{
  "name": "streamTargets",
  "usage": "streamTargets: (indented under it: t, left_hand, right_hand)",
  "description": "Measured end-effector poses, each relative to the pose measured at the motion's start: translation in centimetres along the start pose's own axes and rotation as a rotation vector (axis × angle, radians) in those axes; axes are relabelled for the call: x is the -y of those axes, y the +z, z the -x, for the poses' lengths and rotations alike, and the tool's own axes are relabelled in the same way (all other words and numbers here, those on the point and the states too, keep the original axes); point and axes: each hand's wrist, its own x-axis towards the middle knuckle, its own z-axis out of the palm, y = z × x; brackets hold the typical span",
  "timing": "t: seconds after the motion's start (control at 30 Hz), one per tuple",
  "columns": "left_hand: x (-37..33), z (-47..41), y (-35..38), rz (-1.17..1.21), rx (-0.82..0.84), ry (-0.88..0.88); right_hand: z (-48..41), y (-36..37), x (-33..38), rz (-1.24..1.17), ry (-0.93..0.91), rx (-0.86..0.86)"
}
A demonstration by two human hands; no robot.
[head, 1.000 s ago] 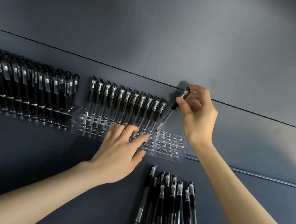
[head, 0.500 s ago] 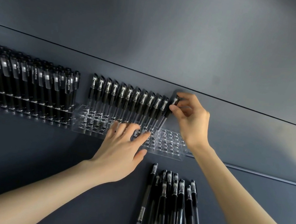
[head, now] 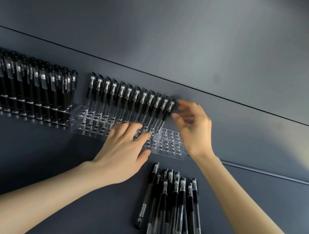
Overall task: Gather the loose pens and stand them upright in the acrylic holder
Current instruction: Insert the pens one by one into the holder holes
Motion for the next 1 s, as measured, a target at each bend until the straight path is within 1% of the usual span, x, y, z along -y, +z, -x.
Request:
streamTargets:
  t: [0.07,0.1,0.17,0.23,0.33,0.43,0.5,0.8,1.0]
  left_hand:
    - [-0.9,0.8,-0.5,0.058,-0.003,-0.006]
    - [-1.5,1.4,-0.8,0.100,0.032,-0.020]
    - [-2.8,2.8,-1.5,0.215,0.124,-0.061]
    - [-3.6,4.1,-1.7,0.319,0.205,-0.119]
    - [-4.2,5.0,-1.5,0.357,0.270,-0.158]
    - [-4.6,5.0,-1.5,0.410,0.302,-0.210]
    - [-4.7,4.8,-1.5,0.423,0.324,-0.234]
    - [-3.5,3.3,-1.3,0.494,0.398,-0.287]
    - [-3.5,3.0,-1.8,0.474,0.420,-0.269]
  right_hand:
    - [1.3,-0.7,0.5,-0.029,0.061,0.024]
    - [2.1,-1.2,0.7,-0.033,0.093,0.060]
    - [3.8,-2.1,0.9,-0.020,0.135,0.168]
    - [5.6,-2.8,1.0,-0.005,0.170,0.324]
    - [8.3,-3.4,0.5,0.088,0.164,0.532]
    - [9.8,-3.4,0.1,0.142,0.129,0.619]
    - [10.1,-3.2,-0.2,0.162,0.116,0.631]
    - [10.3,-2.4,-0.6,0.155,0.123,0.539]
    - [10.3,-2.4,-0.5,0.138,0.151,0.538]
